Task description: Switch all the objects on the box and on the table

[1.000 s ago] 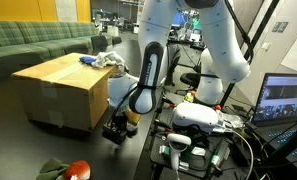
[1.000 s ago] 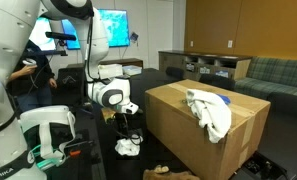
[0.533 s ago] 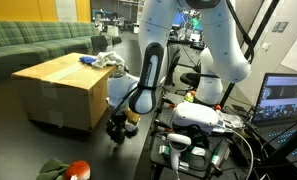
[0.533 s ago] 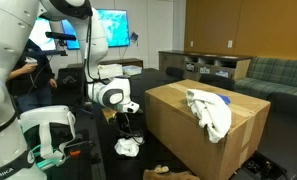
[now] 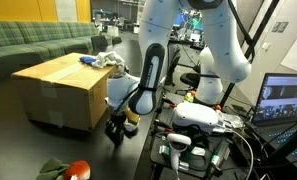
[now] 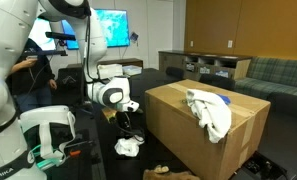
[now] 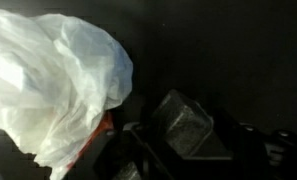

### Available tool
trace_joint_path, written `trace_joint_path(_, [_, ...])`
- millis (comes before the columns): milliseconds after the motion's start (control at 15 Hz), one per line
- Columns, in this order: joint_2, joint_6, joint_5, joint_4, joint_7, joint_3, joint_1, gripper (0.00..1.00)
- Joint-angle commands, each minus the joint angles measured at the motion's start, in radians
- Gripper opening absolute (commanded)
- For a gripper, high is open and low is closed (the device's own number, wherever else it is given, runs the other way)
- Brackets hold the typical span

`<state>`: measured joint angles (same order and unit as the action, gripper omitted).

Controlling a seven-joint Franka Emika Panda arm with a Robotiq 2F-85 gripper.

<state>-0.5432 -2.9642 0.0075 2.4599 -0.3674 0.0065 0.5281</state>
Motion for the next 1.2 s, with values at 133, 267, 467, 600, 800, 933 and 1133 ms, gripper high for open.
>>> trace_joint_path(133, [0.111,0.078,-0.028,0.025,0.083,0.031,-0.038,0.2])
trace_joint_path(267, [0.176,0.137,-0.025,0.041,0.127,0.071,-0.075,0.11])
trace_joint_path(467, [0.28,0.265,0.004,0.054,0.21,0.154,-0.155,0.16])
trace_joint_path(600, [0.355,0.381,0.041,0.05,0.278,0.206,-0.212,0.15])
trace_joint_path(800, [0.486,0.584,0.07,0.038,0.35,0.222,-0.259,0.15])
trace_joint_path(933, [0.571,0.694,0.056,0.025,0.356,0.206,-0.275,0.15])
trace_joint_path(1133, [0.676,0.793,0.02,0.007,0.322,0.192,-0.293,0.15])
